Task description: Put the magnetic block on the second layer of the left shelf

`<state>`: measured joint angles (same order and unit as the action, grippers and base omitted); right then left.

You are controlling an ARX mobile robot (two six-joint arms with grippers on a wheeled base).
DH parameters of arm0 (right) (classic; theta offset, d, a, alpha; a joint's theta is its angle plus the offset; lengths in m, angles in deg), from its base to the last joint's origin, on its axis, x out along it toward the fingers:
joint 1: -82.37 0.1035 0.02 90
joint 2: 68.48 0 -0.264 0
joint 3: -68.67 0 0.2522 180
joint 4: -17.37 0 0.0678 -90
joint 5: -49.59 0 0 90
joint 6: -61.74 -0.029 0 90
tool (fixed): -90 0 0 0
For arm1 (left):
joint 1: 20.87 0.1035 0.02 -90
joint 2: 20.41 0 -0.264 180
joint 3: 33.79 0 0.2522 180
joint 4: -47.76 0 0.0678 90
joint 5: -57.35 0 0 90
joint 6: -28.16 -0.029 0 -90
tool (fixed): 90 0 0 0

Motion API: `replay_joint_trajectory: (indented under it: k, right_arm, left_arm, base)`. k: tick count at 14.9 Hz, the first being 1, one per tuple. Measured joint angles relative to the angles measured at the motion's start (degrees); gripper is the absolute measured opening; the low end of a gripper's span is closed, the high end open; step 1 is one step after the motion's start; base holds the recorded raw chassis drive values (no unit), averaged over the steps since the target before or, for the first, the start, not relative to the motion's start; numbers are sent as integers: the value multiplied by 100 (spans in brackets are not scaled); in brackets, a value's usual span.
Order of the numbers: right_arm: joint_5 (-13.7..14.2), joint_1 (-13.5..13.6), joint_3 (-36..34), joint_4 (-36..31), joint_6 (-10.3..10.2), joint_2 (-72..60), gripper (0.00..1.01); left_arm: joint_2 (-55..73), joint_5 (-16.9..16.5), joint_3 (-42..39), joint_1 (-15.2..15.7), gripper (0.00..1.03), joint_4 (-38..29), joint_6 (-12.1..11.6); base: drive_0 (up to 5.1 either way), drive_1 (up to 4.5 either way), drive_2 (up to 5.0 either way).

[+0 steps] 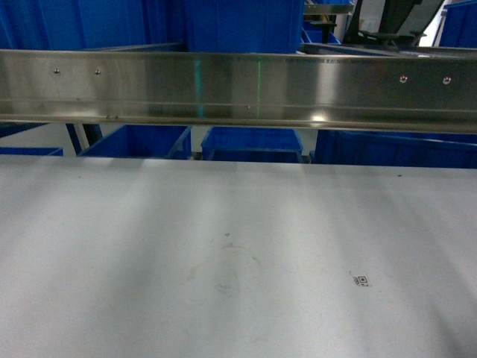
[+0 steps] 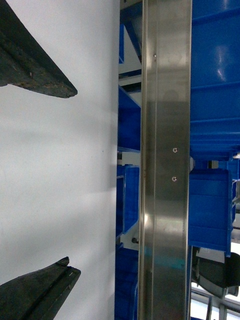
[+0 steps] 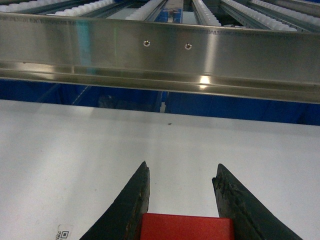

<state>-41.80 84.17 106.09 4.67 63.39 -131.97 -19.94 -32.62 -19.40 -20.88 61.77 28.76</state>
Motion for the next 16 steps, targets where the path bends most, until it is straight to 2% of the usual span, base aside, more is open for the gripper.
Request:
replay_joint_trajectory:
  k: [3,16]
  right_arm:
    - [0,0,0,2,-15,0,33]
    - [-9,-31,0,7,-35,0,33]
  left_arm:
    - [0,0,0,0,98,0,0]
    - [0,0,0,0,98,-2,0]
  base:
    - [0,0,0]
    - [-482,261,261]
